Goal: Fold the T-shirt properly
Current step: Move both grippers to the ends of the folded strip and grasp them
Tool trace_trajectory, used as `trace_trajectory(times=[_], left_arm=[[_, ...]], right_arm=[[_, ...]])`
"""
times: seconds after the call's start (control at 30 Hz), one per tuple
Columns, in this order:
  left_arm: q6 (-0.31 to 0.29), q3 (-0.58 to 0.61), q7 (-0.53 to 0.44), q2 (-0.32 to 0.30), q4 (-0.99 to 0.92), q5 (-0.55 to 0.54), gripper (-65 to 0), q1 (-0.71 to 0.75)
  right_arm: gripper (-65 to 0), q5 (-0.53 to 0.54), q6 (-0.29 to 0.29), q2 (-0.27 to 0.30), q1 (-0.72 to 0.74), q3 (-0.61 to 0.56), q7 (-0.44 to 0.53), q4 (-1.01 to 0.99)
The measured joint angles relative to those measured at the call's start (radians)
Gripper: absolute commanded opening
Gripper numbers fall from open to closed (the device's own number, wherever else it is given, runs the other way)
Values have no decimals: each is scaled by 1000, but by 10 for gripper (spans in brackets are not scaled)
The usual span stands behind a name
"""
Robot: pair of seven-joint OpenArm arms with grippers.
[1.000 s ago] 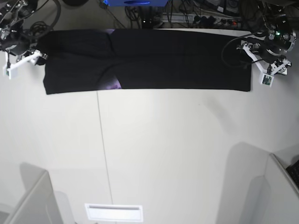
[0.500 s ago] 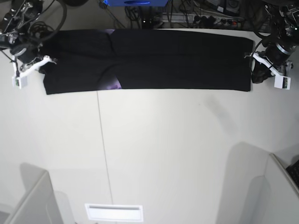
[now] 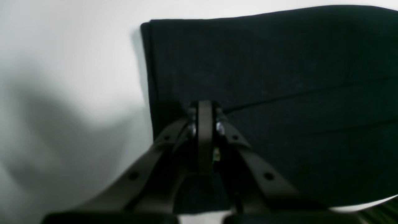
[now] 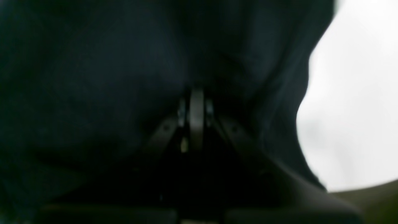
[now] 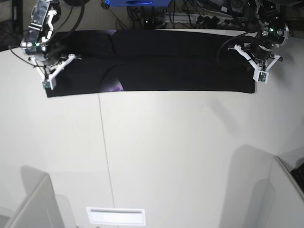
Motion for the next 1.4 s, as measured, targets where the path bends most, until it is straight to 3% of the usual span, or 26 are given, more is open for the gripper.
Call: trace_trajectory(times=[0.07, 0.2, 0.3, 0.4, 0.6, 0.67, 0.77, 1.0, 1.1, 1.4], left_arm=[[-3, 27, -8, 4, -45, 22, -650, 1], [-5, 31, -17, 5, -128, 51, -650, -59], [0, 29, -32, 4, -180, 55, -650, -126], [56, 31, -33, 8, -218, 48, -650, -185], [89, 30, 5, 2, -233, 82, -650, -292], [86, 30, 69, 2, -220, 73, -650, -320], [80, 19, 147, 2, -124, 71, -650, -334], [78, 18, 145, 0, 63, 65, -650, -298], [16, 13, 150, -1, 60, 51, -650, -278], [-2, -122, 144, -2, 59, -64, -650, -227]], right_arm=[[-650, 6, -1, 11, 28, 1, 66, -56], [-650, 10, -1, 21, 79, 4, 95, -119], [-650, 29, 5, 35, 130, 2, 96, -169], [-650, 24, 6, 39, 194, 2, 92, -219], [-650, 12, 7, 52, 296, -3, 63, -296], [-650, -6, 6, 51, 312, -3, 48, -294], [-650, -25, 3, 43, 301, -6, 9, -229], [-650, -24, -5, 25, 248, -7, -64, 58], [-650, -20, -1, 18, 218, -7, -64, 154], [-650, -21, -2, 17, 192, -7, -77, 182]])
